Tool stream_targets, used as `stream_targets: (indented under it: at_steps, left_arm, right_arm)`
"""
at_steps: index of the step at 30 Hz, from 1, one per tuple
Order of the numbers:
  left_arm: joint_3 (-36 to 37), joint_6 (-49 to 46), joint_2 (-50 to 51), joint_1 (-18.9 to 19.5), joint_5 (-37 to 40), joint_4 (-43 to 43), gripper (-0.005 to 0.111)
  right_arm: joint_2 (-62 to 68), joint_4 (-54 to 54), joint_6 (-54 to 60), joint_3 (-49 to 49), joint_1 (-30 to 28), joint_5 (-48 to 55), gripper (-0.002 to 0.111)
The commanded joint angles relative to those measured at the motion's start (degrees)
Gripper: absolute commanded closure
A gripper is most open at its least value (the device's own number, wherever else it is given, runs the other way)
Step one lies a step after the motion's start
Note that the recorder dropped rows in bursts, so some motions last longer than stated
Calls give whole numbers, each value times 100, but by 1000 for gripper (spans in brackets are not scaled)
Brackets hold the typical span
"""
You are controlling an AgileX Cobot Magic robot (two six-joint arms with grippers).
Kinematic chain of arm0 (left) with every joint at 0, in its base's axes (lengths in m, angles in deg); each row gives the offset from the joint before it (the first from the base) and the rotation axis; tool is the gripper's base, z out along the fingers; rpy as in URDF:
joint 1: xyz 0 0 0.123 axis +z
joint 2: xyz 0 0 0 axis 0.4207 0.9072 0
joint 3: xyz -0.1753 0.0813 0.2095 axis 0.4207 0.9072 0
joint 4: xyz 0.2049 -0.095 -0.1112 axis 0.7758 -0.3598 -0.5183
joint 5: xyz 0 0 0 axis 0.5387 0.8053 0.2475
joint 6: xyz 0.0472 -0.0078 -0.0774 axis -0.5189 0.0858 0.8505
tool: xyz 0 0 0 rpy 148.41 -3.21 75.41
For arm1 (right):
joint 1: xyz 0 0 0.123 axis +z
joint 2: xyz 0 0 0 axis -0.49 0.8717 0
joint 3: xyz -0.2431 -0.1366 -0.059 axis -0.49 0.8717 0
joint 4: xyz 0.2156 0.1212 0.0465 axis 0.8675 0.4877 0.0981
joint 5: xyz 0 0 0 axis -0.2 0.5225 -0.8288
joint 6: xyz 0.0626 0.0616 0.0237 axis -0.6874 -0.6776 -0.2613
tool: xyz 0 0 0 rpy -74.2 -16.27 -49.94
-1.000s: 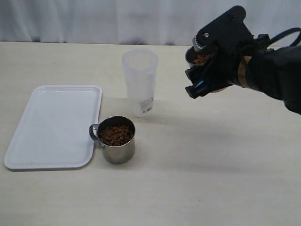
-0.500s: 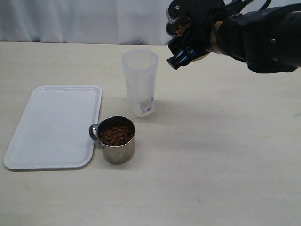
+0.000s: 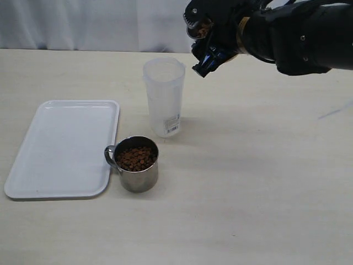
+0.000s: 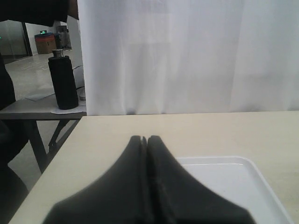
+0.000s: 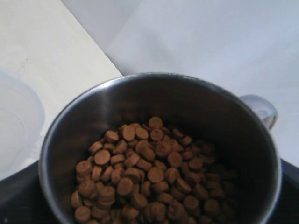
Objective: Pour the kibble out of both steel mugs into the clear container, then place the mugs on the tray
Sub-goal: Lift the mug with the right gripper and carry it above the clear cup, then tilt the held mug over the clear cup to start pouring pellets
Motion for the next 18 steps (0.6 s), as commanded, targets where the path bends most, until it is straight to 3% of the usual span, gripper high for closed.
stream_targets:
  at_steps: [1, 10, 18]
  left_arm:
    - [18, 32, -12, -12, -30, 6, 107]
    - [18, 32, -12, -12, -30, 6, 107]
    - [18, 32, -12, -12, -30, 6, 107]
  right_arm:
    - [-18, -58, 151, -100, 5, -132, 104]
    - [111, -58, 1296, -100, 5, -553, 104]
    - [366, -58, 1356, -445, 5, -588, 104]
